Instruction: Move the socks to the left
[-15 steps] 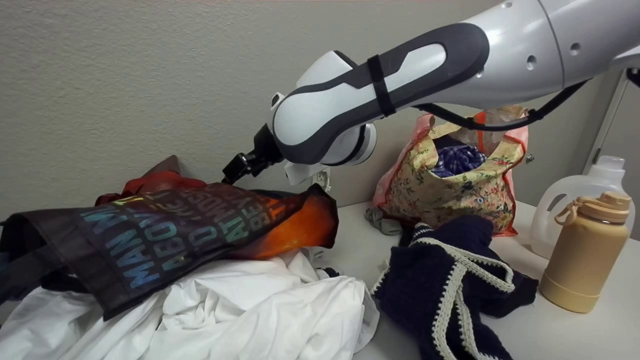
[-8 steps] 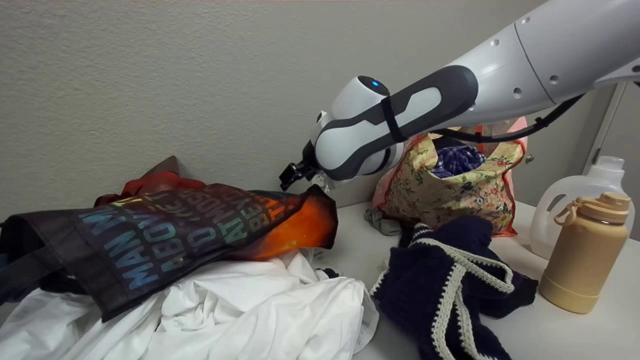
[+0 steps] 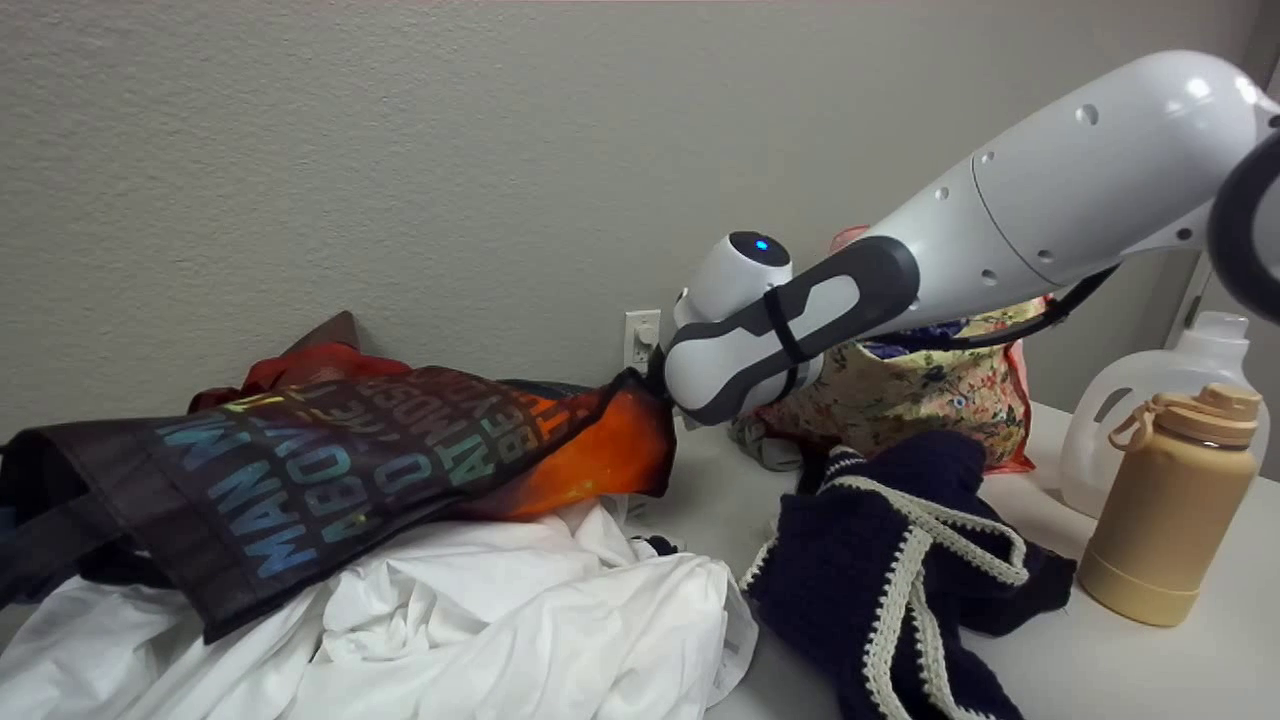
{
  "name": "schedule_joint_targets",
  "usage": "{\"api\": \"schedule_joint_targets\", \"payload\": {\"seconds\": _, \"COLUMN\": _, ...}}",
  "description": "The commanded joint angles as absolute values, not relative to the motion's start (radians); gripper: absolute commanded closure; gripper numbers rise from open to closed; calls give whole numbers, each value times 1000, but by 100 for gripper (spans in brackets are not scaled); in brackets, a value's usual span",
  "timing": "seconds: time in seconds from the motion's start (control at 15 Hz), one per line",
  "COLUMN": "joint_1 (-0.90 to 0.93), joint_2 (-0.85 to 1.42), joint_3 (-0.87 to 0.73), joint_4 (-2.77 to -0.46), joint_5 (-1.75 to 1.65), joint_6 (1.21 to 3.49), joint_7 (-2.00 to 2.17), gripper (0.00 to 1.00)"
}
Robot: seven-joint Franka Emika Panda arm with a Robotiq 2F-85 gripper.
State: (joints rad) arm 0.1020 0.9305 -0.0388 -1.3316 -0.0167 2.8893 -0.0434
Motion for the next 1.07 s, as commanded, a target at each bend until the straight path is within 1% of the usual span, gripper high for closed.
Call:
{"api": "schedule_joint_targets", "payload": {"seconds": 0.0, "joint_1": 121, "joint_2": 995, "joint_3": -79, "joint_4": -1284, "joint_5": -35, "joint_6": 2912, "joint_7": 25, "gripper": 0}}
{"api": "schedule_joint_targets", "payload": {"seconds": 0.2, "joint_1": 128, "joint_2": 1023, "joint_3": -95, "joint_4": -1266, "joint_5": -29, "joint_6": 2911, "joint_7": 49, "gripper": 0}}
{"api": "schedule_joint_targets", "payload": {"seconds": 0.67, "joint_1": 107, "joint_2": 1047, "joint_3": -52, "joint_4": -1231, "joint_5": -13, "joint_6": 2920, "joint_7": 55, "gripper": 0}}
{"api": "schedule_joint_targets", "payload": {"seconds": 0.73, "joint_1": 107, "joint_2": 1048, "joint_3": -48, "joint_4": -1229, "joint_5": -13, "joint_6": 2919, "joint_7": 54, "gripper": 1}}
{"api": "schedule_joint_targets", "payload": {"seconds": 0.8, "joint_1": 105, "joint_2": 1050, "joint_3": -44, "joint_4": -1227, "joint_5": -15, "joint_6": 2921, "joint_7": 48, "gripper": 26}}
{"api": "schedule_joint_targets", "payload": {"seconds": 0.87, "joint_1": 105, "joint_2": 1052, "joint_3": -45, "joint_4": -1223, "joint_5": -14, "joint_6": 2921, "joint_7": 49, "gripper": 26}}
{"api": "schedule_joint_targets", "payload": {"seconds": 0.93, "joint_1": 105, "joint_2": 1055, "joint_3": -45, "joint_4": -1219, "joint_5": -15, "joint_6": 2925, "joint_7": 48, "gripper": 31}}
{"api": "schedule_joint_targets", "payload": {"seconds": 1.0, "joint_1": 105, "joint_2": 1057, "joint_3": -45, "joint_4": -1217, "joint_5": -16, "joint_6": 2928, "joint_7": 47, "gripper": 40}}
